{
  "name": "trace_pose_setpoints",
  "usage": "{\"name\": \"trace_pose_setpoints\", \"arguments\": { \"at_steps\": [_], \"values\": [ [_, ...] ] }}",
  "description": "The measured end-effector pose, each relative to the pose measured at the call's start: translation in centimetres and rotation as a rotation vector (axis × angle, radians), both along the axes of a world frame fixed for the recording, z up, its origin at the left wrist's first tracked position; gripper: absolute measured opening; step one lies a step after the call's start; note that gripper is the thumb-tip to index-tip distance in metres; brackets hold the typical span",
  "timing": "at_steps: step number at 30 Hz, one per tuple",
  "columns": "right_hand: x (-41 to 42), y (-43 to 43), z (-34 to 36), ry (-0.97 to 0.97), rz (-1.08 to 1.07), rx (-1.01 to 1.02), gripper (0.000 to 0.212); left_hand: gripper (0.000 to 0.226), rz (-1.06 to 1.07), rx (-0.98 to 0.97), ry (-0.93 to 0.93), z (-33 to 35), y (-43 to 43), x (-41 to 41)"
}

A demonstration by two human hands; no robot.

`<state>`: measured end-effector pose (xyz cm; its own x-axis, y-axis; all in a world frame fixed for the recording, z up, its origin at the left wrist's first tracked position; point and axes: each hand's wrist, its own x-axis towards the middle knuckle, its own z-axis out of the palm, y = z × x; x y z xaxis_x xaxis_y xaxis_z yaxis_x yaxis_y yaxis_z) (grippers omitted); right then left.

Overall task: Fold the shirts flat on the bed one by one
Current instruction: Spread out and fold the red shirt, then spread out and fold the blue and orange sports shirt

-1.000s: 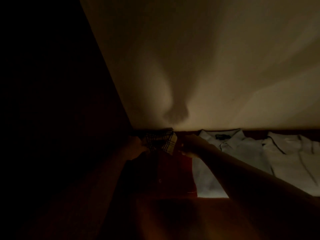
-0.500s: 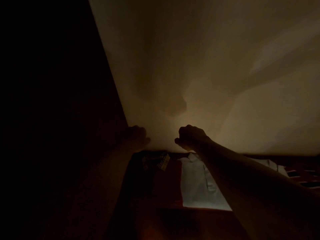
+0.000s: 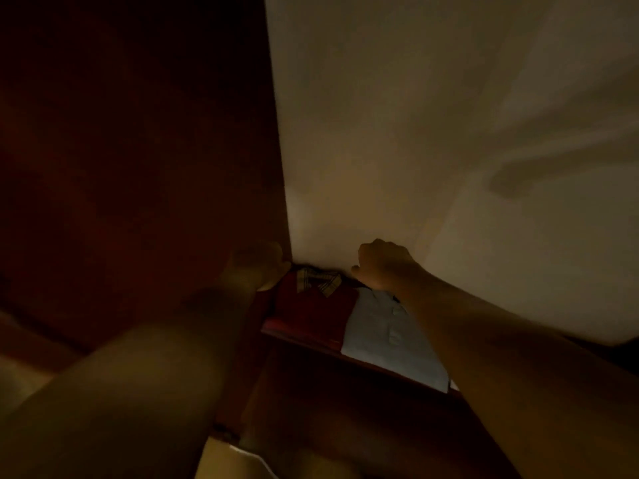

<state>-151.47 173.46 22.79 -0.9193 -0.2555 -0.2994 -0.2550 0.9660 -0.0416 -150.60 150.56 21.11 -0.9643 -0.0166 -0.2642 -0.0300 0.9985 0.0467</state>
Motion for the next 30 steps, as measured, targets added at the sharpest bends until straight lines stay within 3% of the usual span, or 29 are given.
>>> {"name": "trace_pose_setpoints", "arguments": {
  "at_steps": [6, 12, 17, 22, 30],
  "values": [
    [6.5, -3.5, 2.3, -0.005, 0.118, -0.013, 0.03, 0.049, 0.144, 0.013, -0.068, 2.0, -2.9, 11.1],
    [14.5, -10.9, 4.2, -0.032, 0.275, -0.077, 0.034, 0.044, 0.334, 0.057, -0.068, 2.9, -8.3, 23.2],
    [22.5, -19.2, 5.1, -0.02, 0.49, 0.02, 0.03, 0.039, 0.498, 0.099, -0.015, 3.8, -14.1, 33.4],
    [32.5, -30.2, 6.0, -0.02, 0.722, 0.004, 0.035, 0.04, 0.72, 0.038, 0.019, 4.8, -22.8, 47.6],
    [52.5, -48.0, 8.3, -0.001, 1.145, -0.047, 0.036, 0.043, 1.242, -0.009, 0.026, 7.9, -32.8, 75.2]
  ]
}}
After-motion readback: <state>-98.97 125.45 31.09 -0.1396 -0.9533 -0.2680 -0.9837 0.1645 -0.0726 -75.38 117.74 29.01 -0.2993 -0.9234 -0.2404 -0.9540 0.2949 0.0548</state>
